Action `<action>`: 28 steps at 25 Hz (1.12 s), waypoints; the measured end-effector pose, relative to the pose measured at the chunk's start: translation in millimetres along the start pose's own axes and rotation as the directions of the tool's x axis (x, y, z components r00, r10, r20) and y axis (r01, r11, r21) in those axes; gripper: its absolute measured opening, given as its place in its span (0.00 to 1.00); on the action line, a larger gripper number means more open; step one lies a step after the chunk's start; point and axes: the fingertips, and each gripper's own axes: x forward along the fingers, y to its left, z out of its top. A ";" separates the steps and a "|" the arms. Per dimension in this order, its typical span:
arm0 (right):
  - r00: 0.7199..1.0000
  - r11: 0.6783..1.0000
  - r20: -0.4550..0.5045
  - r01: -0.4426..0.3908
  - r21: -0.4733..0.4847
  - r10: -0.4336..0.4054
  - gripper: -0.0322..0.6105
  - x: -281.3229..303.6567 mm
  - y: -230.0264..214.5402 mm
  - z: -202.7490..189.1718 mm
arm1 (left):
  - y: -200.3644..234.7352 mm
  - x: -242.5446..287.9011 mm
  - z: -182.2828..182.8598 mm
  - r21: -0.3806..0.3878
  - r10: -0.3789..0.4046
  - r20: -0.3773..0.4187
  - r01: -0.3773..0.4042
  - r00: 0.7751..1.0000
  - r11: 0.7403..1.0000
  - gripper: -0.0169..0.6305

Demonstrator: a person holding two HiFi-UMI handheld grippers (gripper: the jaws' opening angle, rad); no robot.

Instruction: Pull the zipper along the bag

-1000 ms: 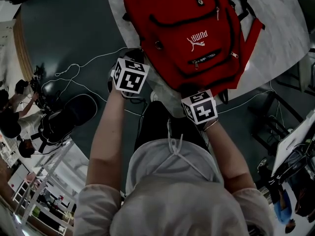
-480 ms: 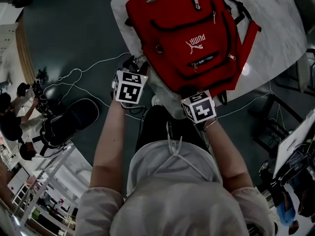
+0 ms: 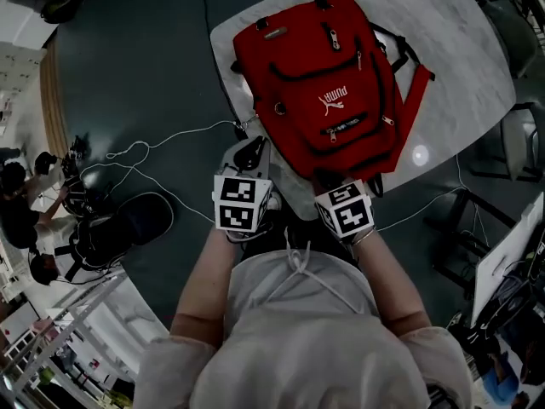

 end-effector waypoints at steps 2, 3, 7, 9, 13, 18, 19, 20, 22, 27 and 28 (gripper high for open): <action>0.998 1.000 0.069 0.000 -0.013 0.001 0.09 -16.4 4.3 20.9 | -7.8 -12.2 12.8 -0.005 -0.002 0.043 0.002 0.999 1.000 0.07; 0.995 1.000 0.102 -0.004 -0.029 0.006 0.09 -23.9 5.9 32.8 | -11.8 -16.6 20.0 0.007 -0.006 0.062 0.006 0.998 1.000 0.06; 0.974 0.989 0.221 -0.010 -0.145 0.043 0.09 -53.4 13.5 82.7 | -26.9 -37.7 62.6 0.071 -0.025 0.166 0.013 0.986 0.997 0.06; 0.955 0.983 0.293 0.014 -0.186 0.041 0.09 -74.1 19.6 106.1 | -32.0 -56.6 86.1 0.095 -0.015 0.232 -0.008 0.973 0.995 0.06; 0.884 0.977 0.467 0.078 -0.196 0.023 0.09 -129.0 35.2 148.0 | -44.7 -102.4 129.5 0.110 0.003 0.360 -0.045 0.933 0.993 0.06; 0.747 0.968 0.665 0.186 -0.170 -0.027 0.09 -194.6 49.5 193.5 | -61.8 -153.4 183.8 0.137 -0.013 0.503 -0.064 0.864 0.988 0.06; 0.723 0.963 0.690 0.206 -0.174 -0.029 0.09 -204.6 52.0 198.9 | -64.7 -158.4 189.7 0.140 -0.020 0.517 -0.061 0.856 0.988 0.06; 0.704 0.957 0.710 0.223 -0.184 -0.028 0.09 -213.0 54.6 203.2 | -66.8 -162.5 194.9 0.140 -0.026 0.530 -0.058 0.848 0.989 0.06; 0.680 0.947 0.733 0.247 -0.203 -0.021 0.09 -224.9 60.0 208.3 | -68.6 -169.7 202.4 0.136 -0.027 0.552 -0.059 0.833 0.989 0.06; 0.664 0.954 0.747 0.233 -0.189 -0.014 0.09 -238.2 64.7 207.7 | -71.5 -184.0 208.0 0.153 -0.009 0.580 -0.098 0.815 0.983 0.06; 0.664 0.957 0.747 0.225 -0.182 -0.014 0.09 -239.7 64.5 207.1 | -72.3 -185.5 207.9 0.153 -0.010 0.580 -0.097 0.815 0.983 0.06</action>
